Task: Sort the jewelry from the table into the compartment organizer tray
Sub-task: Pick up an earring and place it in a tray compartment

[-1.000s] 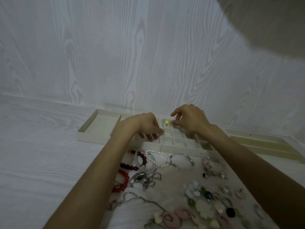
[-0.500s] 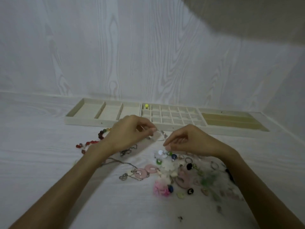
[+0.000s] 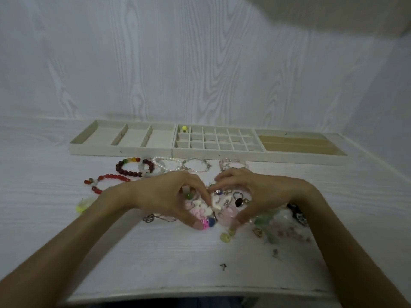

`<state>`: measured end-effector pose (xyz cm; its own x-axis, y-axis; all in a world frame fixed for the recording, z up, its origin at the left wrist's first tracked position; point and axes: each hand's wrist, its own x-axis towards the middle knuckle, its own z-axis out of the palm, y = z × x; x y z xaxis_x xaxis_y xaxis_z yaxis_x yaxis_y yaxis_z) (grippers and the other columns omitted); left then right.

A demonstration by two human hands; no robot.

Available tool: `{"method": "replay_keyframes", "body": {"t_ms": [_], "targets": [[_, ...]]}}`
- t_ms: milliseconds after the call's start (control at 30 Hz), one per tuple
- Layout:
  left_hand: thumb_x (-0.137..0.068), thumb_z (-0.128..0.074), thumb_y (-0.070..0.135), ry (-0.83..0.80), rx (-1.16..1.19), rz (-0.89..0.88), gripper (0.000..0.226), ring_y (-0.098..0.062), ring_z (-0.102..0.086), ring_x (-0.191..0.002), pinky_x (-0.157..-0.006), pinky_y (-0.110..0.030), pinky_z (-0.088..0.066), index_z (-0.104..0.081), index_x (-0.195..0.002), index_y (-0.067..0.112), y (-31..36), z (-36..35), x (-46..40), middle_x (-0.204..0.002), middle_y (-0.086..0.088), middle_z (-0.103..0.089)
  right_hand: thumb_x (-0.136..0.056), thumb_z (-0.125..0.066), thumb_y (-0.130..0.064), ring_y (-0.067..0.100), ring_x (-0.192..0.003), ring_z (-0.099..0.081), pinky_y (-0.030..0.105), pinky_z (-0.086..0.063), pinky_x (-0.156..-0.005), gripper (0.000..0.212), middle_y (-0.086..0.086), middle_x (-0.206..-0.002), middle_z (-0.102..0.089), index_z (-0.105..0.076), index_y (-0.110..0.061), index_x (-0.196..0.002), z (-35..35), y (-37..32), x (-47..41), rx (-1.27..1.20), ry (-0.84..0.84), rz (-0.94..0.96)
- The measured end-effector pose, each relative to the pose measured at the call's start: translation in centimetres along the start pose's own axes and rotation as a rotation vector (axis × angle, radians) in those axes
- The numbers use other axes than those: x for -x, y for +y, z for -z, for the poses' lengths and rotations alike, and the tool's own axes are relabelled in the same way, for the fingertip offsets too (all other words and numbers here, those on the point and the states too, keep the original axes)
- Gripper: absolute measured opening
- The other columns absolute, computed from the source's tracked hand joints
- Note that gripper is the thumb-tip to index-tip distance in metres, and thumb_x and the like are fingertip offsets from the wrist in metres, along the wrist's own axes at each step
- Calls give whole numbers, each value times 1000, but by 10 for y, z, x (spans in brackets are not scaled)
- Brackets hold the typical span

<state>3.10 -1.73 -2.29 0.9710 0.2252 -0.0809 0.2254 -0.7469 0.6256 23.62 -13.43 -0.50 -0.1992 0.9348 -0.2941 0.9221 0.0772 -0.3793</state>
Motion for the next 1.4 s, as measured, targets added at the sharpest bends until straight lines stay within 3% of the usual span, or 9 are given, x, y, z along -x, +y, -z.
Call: {"method": "replay_keyframes", "body": {"t_ms": [233, 333, 433, 600, 700, 867, 1167, 1267, 1400], "targets": [[-74, -73, 47, 230, -20, 81, 38, 4, -55, -102, -90, -20, -47, -64, -110, 43, -27, 8, 1, -112, 23, -61, -80, -72, -34, -7, -111, -53, 31, -43, -104, 40, -23, -122, -59, -62, -41, -118, 8, 6, 6, -281, 368, -19], [-77, -73, 40, 297, -3, 100, 32, 3, -55, -69, -74, -19, -48, -65, -108, 43, -30, 9, 1, -91, 21, -62, -74, -71, -47, -10, -131, -32, 31, -26, -112, 64, -27, -142, -37, -43, -50, -132, 24, 8, 51, -179, 329, -132], [-79, -74, 32, 319, -3, 66, 29, -2, -54, -61, -79, -27, -52, -67, -106, 41, -29, 7, -1, -80, 27, -63, -62, -67, -61, 4, -143, 9, 39, -8, -119, 111, -20, -154, 18, 8, -49, -143, 4, 7, 82, 9, -4, -330], [-77, -76, 29, 320, 56, 43, 30, -1, -54, -61, -80, -29, -53, -68, -104, 39, -31, 6, -1, -79, 11, -65, -64, -59, -74, 7, -138, 32, 40, 13, -116, 114, -19, -149, 35, 26, -51, -136, -53, 9, 72, 96, 71, -259], [-76, -78, 25, 313, 71, 38, 34, 11, -60, -87, -91, -17, -47, -68, -108, 35, -28, 8, 1, -92, 31, -64, -73, -41, -76, 7, -139, 29, 41, 13, -117, 97, -15, -152, 31, 20, -47, -142, -54, 12, 55, 140, 131, -263], [-76, -78, 13, 295, 184, 71, 41, 6, -59, -108, -93, -16, -47, -67, -112, 30, -35, 22, 9, -114, 17, -66, -84, -21, -70, 9, -143, 22, 39, 11, -117, 76, -11, -156, 21, 13, -42, -146, -45, 15, 3, 144, 214, -267], [-78, -66, -11, 379, 227, 67, 36, -10, -71, -83, -78, -26, -57, -71, -105, 14, -41, 27, 12, -95, 1, -74, -86, -64, -38, 12, -121, -50, 27, -39, -101, 41, -4, -132, -55, -59, -26, -125, 1, 0, -30, -21, 439, -110], [-78, -63, -14, 455, 267, 83, 36, -10, -72, -84, -80, -28, -58, -71, -102, 12, -43, 30, 12, -93, -2, -75, -88, -63, -28, 5, -99, -60, 31, -51, -90, 21, -9, -111, -66, -69, -27, -109, 9, -13, -42, -150, 549, -50], [-79, -68, -9, 544, 363, 69, 30, -11, -72, -85, -75, -22, -57, -71, -99, 13, -42, 33, 14, -94, -6, -75, -84, -69, -28, 1, -78, -57, 21, -48, -73, 25, -9, -98, -62, -70, -27, -109, 4, -30, -59, -72, 352, -20]]}}
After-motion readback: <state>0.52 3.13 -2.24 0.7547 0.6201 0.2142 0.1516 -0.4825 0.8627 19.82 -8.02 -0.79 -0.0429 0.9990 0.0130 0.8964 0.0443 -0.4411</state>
